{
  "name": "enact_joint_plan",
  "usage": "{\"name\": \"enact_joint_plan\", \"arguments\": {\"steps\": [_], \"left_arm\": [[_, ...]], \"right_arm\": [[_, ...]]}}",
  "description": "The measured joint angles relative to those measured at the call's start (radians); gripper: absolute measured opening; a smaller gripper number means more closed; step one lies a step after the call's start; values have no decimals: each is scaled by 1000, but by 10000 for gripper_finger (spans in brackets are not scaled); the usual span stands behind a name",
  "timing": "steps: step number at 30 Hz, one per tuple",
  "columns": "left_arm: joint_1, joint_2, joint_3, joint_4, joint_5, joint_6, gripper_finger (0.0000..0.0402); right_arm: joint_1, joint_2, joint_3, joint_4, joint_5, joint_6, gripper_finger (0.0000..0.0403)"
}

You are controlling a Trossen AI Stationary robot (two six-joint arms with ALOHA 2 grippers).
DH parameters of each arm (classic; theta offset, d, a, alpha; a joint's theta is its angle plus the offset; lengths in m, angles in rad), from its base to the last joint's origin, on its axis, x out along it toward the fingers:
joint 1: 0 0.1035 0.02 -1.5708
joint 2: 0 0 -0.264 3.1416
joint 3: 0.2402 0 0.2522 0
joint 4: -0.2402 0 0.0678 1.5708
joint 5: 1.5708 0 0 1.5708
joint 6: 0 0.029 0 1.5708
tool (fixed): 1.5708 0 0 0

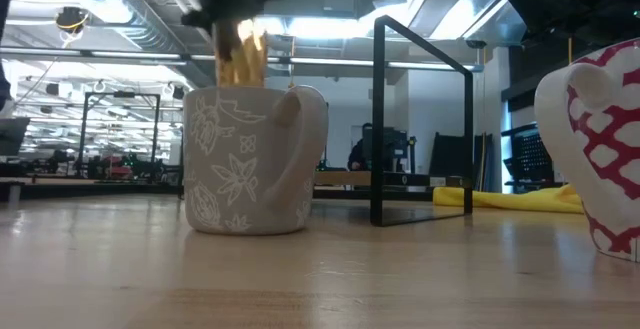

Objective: Stack small to large cups/mugs on shelf
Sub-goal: Put the yellow cup on the shelf

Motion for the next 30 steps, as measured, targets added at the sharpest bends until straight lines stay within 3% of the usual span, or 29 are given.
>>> {"name": "enact_joint_plan", "arguments": {"steps": [12,18,30], "left_arm": [[83,155,0,82,17,120,3],[122,172,0,123,82,122,4],[101,172,-20,93,86,115,32]], "right_arm": [[0,0,0,0,0,0,117],[0,0,0,0,0,0,117],[0,0,0,0,0,0,117]]}}
